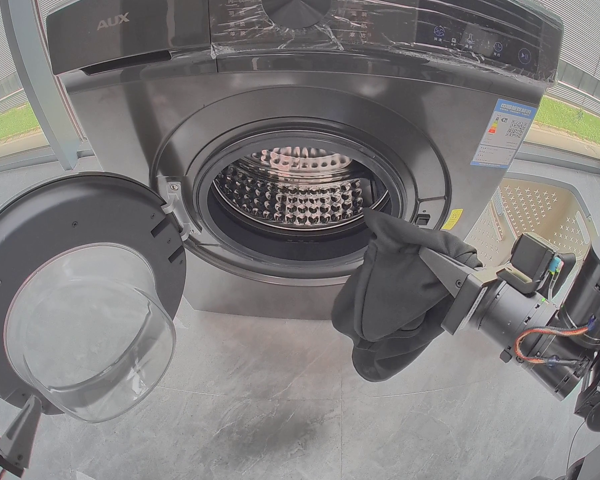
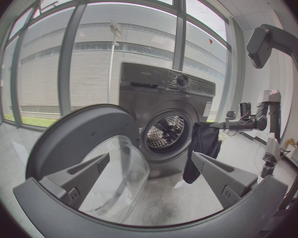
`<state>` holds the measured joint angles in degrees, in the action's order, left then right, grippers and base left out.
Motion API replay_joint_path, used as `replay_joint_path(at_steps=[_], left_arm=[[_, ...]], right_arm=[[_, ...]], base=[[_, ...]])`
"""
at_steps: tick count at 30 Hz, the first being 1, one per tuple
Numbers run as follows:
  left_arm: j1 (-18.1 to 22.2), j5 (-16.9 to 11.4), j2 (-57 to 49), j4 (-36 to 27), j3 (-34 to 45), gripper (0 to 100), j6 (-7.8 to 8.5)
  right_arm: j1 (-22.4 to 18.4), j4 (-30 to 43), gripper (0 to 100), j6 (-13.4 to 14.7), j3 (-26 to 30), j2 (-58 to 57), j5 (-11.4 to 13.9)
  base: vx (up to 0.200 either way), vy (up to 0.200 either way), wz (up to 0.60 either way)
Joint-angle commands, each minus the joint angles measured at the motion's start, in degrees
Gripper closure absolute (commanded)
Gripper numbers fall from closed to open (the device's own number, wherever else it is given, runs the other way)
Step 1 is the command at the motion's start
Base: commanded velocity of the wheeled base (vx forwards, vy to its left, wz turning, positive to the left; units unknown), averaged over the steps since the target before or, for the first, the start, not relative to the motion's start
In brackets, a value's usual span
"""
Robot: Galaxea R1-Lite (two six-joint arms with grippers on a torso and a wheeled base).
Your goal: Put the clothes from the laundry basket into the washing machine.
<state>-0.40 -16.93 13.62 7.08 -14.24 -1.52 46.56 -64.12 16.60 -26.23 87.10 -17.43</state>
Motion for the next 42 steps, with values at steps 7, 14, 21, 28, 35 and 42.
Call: replay_joint_path(at_steps=[7,14,21,28,35,42], left_arm=[[-14.8,-11.9,42.0,19.5,-4.7,0,1.00],[-20.3,-11.9,51.6,25.4,-4.7,0,-0.41],[-26.1,-11.8,59.9,29.7,-6.6,0,-0.67],[-30.2,-11.8,64.7,31.2,-10.6,0,-3.40],[-31.3,-12.2,67.8,31.4,-12.9,0,-6.83],[-31.6,-12.2,74.4,33.4,-15.3,0,-6.56]], right_arm=[[7.1,-7.9,100,-2.0,-8.5,11.3,2.4],[7.1,-8.1,100,-1.7,-13.1,12.6,5.7],[6.4,-8.1,100,-1.8,-14.5,14.2,5.8],[6.1,-8.1,100,-1.8,-16.0,15.5,5.6],[6.1,-8.1,100,-2.0,-16.1,15.5,5.4],[6.2,-8.2,100,-2.0,-16.4,15.5,5.3]], base=[[0.000,0.000,0.00],[0.000,0.000,0.00],[0.000,0.000,0.00],[0.000,0.000,0.00],[0.000,0.000,0.00],[0.000,0.000,0.00]])
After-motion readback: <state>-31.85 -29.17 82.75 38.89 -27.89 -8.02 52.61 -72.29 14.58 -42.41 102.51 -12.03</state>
